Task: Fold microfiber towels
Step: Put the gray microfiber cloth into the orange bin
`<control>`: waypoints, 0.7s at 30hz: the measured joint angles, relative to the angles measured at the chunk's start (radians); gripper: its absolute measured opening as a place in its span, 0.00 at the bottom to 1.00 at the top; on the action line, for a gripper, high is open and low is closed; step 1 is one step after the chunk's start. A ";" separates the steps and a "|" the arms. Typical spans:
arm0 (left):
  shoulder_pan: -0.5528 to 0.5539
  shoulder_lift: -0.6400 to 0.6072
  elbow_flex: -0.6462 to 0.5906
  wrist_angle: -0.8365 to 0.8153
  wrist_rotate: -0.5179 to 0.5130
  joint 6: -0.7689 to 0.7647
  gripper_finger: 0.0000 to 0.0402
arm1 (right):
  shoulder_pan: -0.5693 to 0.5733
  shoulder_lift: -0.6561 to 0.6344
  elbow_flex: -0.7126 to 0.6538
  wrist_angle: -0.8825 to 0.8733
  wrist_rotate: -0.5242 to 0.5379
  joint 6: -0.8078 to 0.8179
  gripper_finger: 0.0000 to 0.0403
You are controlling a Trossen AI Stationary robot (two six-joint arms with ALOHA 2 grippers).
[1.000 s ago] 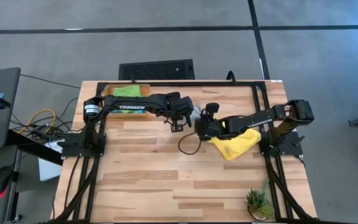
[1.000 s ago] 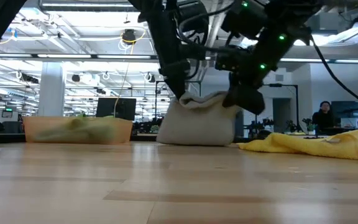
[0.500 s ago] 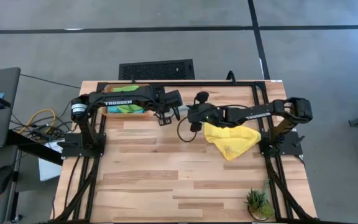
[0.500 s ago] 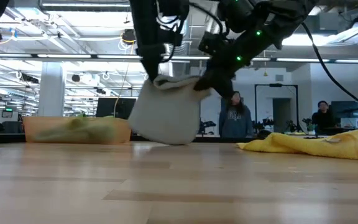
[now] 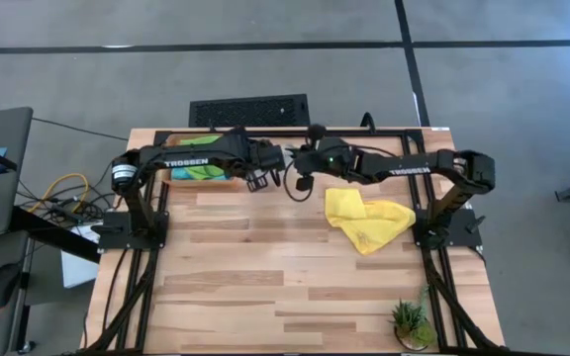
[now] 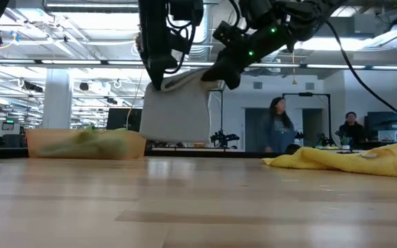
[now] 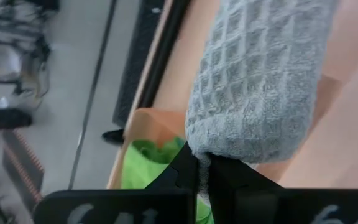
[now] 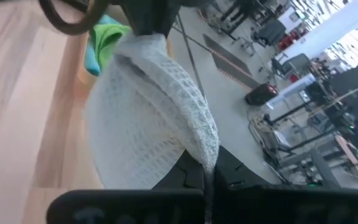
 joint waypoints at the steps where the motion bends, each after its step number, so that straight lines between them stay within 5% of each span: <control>1: 0.000 0.000 0.000 -0.010 -0.013 -0.018 0.00 | -0.005 0.000 0.003 0.001 -0.018 0.000 0.02; 8: 0.002 -0.041 -0.002 -0.106 -0.058 -0.119 0.00 | -0.002 0.097 0.014 0.137 -0.060 0.015 0.03; 21: 0.007 -0.098 -0.002 -0.307 -0.093 -0.257 0.00 | -0.003 0.280 0.247 0.134 -0.064 -0.051 0.03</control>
